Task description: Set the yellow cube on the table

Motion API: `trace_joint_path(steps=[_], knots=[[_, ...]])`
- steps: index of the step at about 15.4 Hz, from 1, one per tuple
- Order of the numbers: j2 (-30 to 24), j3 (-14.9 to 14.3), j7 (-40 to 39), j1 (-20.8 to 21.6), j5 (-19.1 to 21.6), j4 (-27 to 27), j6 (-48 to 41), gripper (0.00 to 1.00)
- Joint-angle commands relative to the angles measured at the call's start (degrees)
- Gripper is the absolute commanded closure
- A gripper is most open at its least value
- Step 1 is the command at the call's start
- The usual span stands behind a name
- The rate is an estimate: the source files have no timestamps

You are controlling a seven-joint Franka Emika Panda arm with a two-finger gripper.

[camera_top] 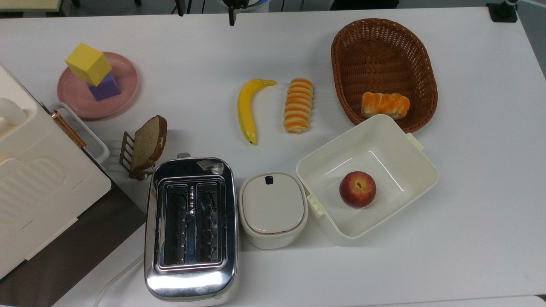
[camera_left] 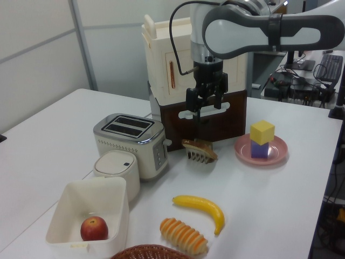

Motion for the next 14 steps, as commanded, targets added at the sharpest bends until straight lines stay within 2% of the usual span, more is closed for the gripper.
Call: trace_joint_path(steps=[1,5,7,14], knots=[[0.14,-0.12,-0.90,-1.02,1.10,1.53,-2.25,0.00],[-0.04,-0.03,-1.51,-1.29,1.10,1.61,-2.25,0.00],[-0.30,-0.02,-4.40,-1.82,1.10,1.70,-4.27,0.00],[-0.30,0.15,-4.94,-1.82,1.02,1.18,-4.19,0.00]])
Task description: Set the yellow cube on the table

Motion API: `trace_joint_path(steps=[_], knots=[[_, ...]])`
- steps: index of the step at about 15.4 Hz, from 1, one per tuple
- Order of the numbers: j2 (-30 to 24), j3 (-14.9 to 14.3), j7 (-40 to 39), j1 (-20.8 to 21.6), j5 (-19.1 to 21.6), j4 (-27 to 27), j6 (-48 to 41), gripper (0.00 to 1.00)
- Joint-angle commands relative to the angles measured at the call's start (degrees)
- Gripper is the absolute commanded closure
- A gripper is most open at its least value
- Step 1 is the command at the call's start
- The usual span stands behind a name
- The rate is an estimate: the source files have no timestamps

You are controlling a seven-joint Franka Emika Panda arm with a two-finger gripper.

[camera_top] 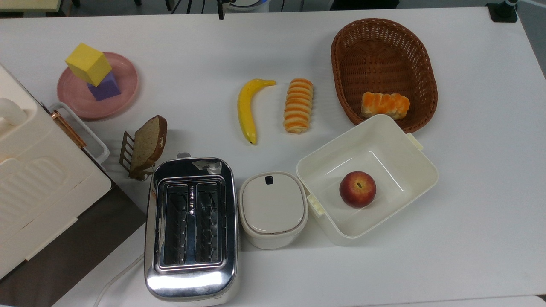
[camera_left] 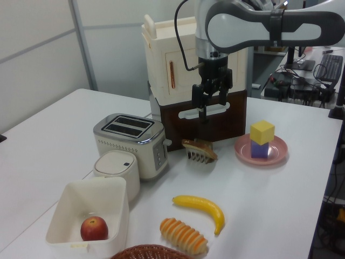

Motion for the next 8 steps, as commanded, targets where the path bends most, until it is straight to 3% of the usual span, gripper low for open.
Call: trace_joint_path(steps=[1,8], knots=[[-0.26,0.16,-1.49,-0.06,1.02,0.02,-1.58,0.00],[-0.34,0.16,-2.10,-0.14,1.02,-0.07,-1.75,0.00]])
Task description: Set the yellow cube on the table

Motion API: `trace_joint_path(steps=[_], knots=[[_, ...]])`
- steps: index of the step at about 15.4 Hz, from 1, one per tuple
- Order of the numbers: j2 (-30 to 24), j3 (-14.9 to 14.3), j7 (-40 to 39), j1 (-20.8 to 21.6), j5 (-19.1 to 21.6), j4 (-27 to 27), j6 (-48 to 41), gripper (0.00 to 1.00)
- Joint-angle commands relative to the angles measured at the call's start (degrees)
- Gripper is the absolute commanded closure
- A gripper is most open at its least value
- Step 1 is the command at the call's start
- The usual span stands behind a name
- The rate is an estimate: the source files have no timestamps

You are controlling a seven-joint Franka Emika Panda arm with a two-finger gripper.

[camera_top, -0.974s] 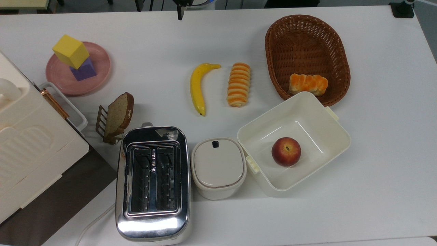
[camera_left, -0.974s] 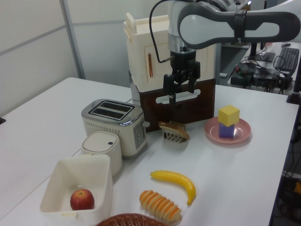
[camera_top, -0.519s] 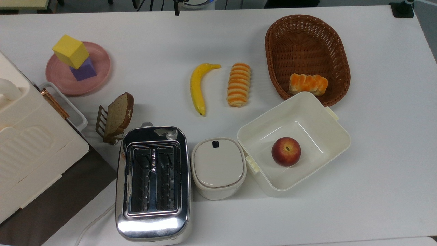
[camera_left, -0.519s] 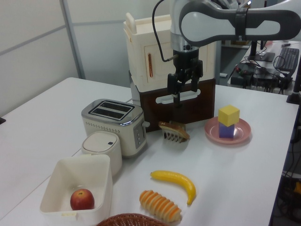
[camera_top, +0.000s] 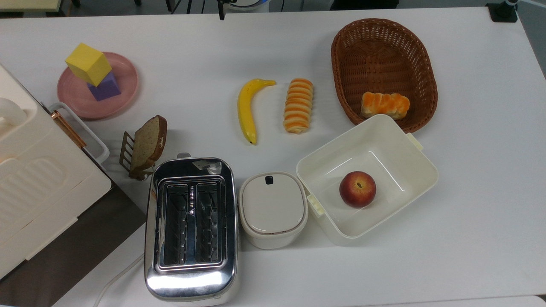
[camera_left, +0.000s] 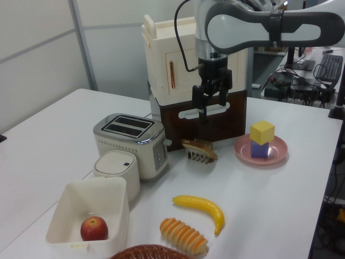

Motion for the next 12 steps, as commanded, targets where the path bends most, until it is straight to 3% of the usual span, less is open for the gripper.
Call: trace_joint_path(steps=[1,5,12], knots=[[-0.42,0.10,-1.58,-0.15,1.02,-0.03,-1.68,0.00],[-0.42,0.01,-0.71,-2.07,0.66,-1.79,-1.77,0.00],[-2.00,-0.07,-0.18,-15.86,0.66,-3.36,-2.74,0.00]])
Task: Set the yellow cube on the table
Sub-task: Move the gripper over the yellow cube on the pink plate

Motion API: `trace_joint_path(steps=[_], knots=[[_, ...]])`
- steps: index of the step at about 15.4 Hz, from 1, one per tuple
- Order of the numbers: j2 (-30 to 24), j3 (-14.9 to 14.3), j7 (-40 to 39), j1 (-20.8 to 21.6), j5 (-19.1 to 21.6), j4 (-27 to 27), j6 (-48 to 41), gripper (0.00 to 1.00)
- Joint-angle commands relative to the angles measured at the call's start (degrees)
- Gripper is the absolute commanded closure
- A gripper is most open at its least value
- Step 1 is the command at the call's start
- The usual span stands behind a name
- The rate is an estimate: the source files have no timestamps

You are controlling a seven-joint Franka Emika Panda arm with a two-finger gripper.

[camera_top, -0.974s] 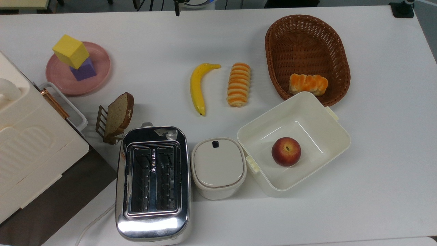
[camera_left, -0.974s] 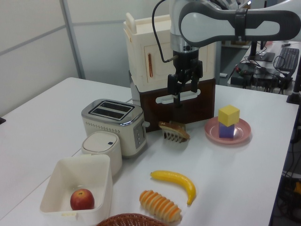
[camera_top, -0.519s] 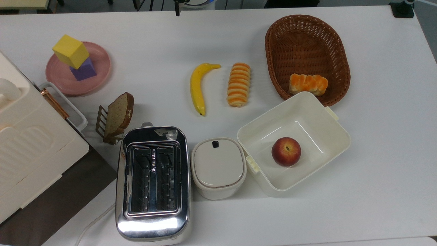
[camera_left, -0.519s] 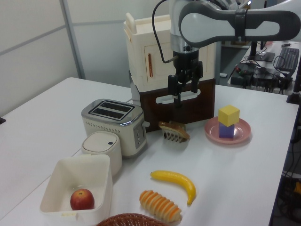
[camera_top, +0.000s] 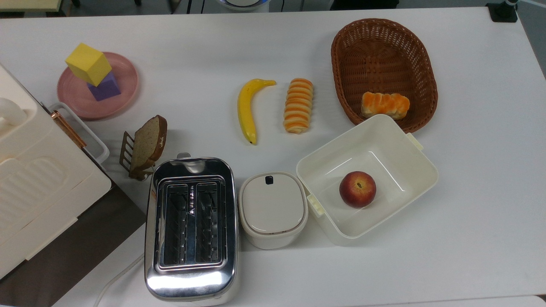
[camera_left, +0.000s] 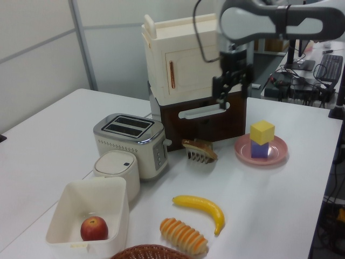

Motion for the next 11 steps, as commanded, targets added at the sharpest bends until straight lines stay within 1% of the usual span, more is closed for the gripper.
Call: trace_joint_path(steps=[1,2,5,9,10,11], knots=[[-0.94,0.30,-0.29,-7.32,0.67,-3.78,1.67,0.00],[-0.76,0.30,-0.03,-9.60,0.67,-5.70,5.26,0.00],[0.02,0.30,-0.11,-12.52,0.67,-10.46,14.41,0.00],[1.61,0.48,-0.81,-15.07,0.76,-12.39,24.78,0.00],[1.44,0.48,-1.08,-15.16,0.76,-14.14,27.33,0.00],[0.74,0.48,-1.95,-15.16,0.67,-17.55,31.71,0.00]])
